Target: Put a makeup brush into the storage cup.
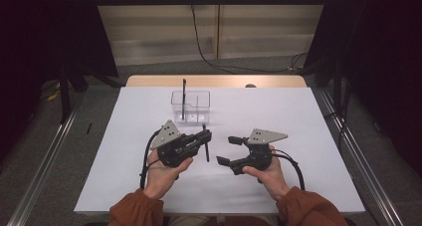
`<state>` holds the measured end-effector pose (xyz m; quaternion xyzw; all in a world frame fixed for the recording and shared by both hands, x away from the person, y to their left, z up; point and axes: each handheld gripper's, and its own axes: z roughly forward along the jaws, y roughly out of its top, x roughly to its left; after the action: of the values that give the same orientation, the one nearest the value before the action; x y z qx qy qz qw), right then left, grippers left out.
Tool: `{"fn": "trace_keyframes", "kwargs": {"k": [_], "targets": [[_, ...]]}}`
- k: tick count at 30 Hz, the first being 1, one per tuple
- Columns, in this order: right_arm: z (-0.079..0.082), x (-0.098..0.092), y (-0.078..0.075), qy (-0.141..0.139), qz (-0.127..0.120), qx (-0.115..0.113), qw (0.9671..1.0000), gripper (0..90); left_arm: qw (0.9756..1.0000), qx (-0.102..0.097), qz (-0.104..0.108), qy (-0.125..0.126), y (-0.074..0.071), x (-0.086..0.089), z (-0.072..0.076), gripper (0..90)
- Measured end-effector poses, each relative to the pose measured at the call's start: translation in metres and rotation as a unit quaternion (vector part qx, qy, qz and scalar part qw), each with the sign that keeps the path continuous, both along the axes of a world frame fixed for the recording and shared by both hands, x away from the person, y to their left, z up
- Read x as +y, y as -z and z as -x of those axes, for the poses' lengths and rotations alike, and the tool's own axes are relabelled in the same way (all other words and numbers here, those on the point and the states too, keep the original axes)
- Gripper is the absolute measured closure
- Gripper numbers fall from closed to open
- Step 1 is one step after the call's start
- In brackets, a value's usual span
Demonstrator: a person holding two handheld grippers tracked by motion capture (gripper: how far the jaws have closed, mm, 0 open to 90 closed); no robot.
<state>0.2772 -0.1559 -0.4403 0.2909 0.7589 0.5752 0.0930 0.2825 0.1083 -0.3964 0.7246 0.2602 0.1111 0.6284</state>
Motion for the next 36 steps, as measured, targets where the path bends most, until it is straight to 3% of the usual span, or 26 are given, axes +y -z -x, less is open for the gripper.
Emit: {"fn": "trace_keyframes", "kwargs": {"k": [3, 6, 11, 16, 24, 32, 36], "targets": [[-0.001, -0.002, 0.0, 0.002, 0.005, 0.002, 1.0, 6.0, 1.0, 0.0, -0.001, -0.001, -0.001, 0.003, 0.0, 84.0], [0.0, -0.006, -0.003, 0.001, 0.002, 0.002, 1.0, 5.3, 1.0, 0.003, 0.0, -0.004, -0.001, 0.006, -0.001, 83.9], [-0.001, -0.014, -0.004, 0.027, 0.012, 0.0, 0.9996, 5.2, 1.0, 0.005, 0.0, -0.006, -0.002, 0.009, -0.002, 83.9], [0.001, -0.024, -0.004, 0.052, 0.001, -0.019, 0.9985, 5.3, 0.9999, 0.006, 0.0, -0.008, -0.003, 0.014, -0.003, 83.9], [0.006, -0.036, -0.009, 0.068, -0.008, -0.046, 0.9966, 2.7, 0.9999, 0.008, 0.006, -0.006, -0.009, 0.023, -0.002, 83.9], [0.011, -0.048, -0.009, 0.072, -0.007, -0.038, 0.9966, 2.2, 0.9999, 0.008, 0.003, -0.014, -0.011, 0.028, -0.002, 83.9], [0.014, -0.055, -0.007, 0.094, -0.001, -0.046, 0.9945, 3.2, 0.9999, 0.007, -0.003, -0.015, -0.012, 0.031, -0.003, 83.9]]}}
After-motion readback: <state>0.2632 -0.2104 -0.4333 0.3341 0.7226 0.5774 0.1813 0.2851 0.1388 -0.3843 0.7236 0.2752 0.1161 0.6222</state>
